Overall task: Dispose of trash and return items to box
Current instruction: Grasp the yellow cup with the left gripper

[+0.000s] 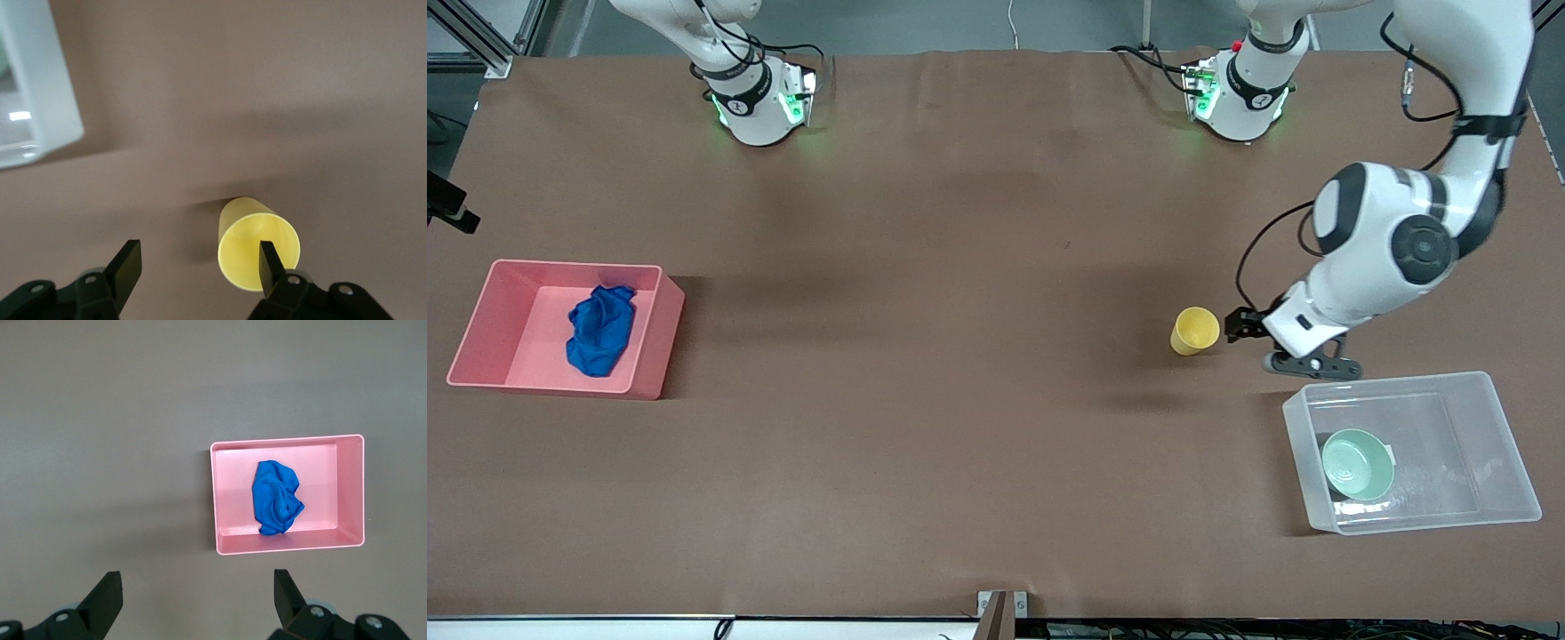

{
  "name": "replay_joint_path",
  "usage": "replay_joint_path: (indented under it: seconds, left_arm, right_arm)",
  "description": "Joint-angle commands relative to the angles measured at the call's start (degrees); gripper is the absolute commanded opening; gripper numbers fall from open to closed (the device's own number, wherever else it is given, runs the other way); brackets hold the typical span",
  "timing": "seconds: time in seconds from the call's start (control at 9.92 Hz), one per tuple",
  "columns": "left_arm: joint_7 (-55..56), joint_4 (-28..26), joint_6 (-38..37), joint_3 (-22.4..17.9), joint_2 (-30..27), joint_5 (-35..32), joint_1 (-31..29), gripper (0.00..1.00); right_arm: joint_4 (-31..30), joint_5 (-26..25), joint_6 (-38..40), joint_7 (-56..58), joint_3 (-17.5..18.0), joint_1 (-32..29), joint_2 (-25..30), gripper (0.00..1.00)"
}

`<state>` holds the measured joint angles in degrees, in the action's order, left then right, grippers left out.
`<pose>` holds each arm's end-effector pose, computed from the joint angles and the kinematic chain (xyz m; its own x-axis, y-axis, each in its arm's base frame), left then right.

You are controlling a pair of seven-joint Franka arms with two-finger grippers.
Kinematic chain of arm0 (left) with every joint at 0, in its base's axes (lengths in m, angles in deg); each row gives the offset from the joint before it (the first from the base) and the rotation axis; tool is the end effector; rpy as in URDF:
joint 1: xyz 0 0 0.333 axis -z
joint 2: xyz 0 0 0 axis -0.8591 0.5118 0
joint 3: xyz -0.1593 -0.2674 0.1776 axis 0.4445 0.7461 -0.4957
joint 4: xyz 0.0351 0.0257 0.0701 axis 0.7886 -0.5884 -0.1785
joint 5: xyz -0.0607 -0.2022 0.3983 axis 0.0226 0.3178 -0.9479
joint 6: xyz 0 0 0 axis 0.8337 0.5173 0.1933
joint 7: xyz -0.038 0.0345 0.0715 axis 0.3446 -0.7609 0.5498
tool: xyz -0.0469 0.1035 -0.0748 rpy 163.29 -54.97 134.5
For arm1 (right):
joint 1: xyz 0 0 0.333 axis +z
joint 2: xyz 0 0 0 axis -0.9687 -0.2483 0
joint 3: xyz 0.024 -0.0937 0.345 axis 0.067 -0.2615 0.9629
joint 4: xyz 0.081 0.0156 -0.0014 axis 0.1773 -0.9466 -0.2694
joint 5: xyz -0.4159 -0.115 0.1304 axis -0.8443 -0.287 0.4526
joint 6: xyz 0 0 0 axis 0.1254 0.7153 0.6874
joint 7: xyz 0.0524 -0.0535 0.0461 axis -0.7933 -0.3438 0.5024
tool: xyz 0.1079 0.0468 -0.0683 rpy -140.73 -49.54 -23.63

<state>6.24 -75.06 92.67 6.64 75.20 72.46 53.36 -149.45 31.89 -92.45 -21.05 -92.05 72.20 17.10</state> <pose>0.6197 -0.1376 0.2800 0.9923 -0.1235 -0.0046 -0.1226 -0.9879 0.0947 0.5929 -0.0982 0.6813 0.9940 -0.1027 0.0374 -0.1034 -0.9945 0.0163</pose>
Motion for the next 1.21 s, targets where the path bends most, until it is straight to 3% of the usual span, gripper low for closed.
replay_joint_path:
  seconds: [0.0,0.2,0.3,0.4,0.5,0.91,1.01,1.11]
  left_arm:
    - [1.54,-5.12,5.84,0.39,2.64,-3.3,0.66,0.76]
    - [2.94,-6.08,9.61,0.4,5.46,-4.02,1.28,0.71]
    - [3.12,-7.22,11.89,0.4,6.17,-4.02,1.54,0.6]
    - [4.17,-7.75,13.22,0.4,7.04,-4.02,1.55,0.23]
    - [5.31,-7.67,13.58,0.4,7.92,-4.02,1.81,0.03]
    - [3.91,-4.61,12.79,0.4,4.87,-4.02,0.76,0.0]
    - [3.92,-2.42,10.62,0.4,3.29,-3.93,0.67,0.0]
    - [3.83,3.17,5.03,0.31,3.27,-3.93,0.49,0.0]
  right_arm:
    - [-0.19,-0.18,0.48,-0.17,0.14,0.0,0.5,1.0]
    - [-0.19,-0.18,0.66,-0.17,0.14,0.0,0.5,1.0]
    - [-0.19,-0.18,0.66,-0.09,0.05,0.0,0.5,1.0]
    - [-0.19,-0.18,0.75,-0.09,0.05,0.0,0.5,1.0]
    - [-0.19,-0.18,0.75,-0.09,0.05,0.0,0.5,1.0]
    - [-0.19,-0.18,0.75,0.09,0.14,0.0,0.5,1.0]
    - [-0.19,-0.18,0.75,0.18,0.05,0.0,0.5,1.0]
    - [-0.19,-0.18,0.75,0.18,0.05,0.0,0.5,1.0]
